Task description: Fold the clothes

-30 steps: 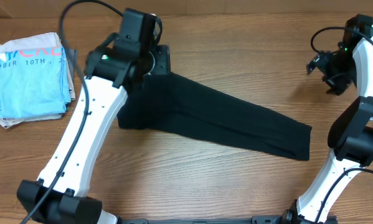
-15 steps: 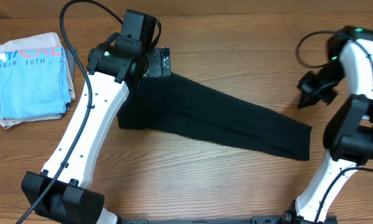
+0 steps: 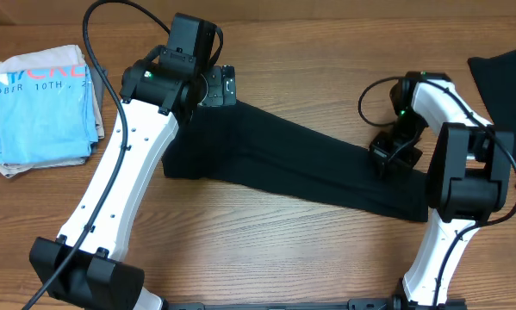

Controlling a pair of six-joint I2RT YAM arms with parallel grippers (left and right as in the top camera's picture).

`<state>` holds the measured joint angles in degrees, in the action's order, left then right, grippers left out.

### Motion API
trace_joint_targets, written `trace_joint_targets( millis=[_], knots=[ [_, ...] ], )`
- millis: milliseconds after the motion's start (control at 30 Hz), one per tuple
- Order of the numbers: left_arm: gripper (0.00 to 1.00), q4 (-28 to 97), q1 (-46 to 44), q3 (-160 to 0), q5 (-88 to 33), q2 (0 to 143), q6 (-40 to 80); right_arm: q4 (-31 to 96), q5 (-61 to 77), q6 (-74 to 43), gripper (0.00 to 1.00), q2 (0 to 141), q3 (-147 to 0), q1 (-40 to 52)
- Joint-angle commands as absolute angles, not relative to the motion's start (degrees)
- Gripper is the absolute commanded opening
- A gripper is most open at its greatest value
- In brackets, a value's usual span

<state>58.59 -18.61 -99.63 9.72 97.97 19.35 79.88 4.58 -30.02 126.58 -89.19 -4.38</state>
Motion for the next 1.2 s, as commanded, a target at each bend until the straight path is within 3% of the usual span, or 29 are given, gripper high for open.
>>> trace_joint_targets(
  millis=[0, 233, 533, 933, 1167],
  knots=[
    [1.00, 58.50, -18.35, -99.44, 10.68, 98.28, 19.29, 74.37, 1.98, -31.03, 0.04, 125.05, -85.23, -4.38],
    [1.00, 58.50, -18.39, -99.44, 10.66, 98.28, 19.29, 61.06, 2.17, -23.92, 0.04, 125.05, -81.62, -4.23],
    [1.00, 58.50, -18.39, -99.44, 10.68, 98.28, 19.29, 48.69, 2.26, -23.81, 0.04, 125.05, -81.65, -4.23],
    [1.00, 58.50, -18.39, -99.44, 10.66, 98.28, 19.29, 70.28, 3.16, -22.06, 0.04, 124.25, -101.41, -4.23],
    [1.00, 58.50, -18.39, -99.44, 10.68, 98.28, 19.29, 68.84, -3.42, -22.31, 0.04, 124.31, -98.59, -4.25]
  ],
)
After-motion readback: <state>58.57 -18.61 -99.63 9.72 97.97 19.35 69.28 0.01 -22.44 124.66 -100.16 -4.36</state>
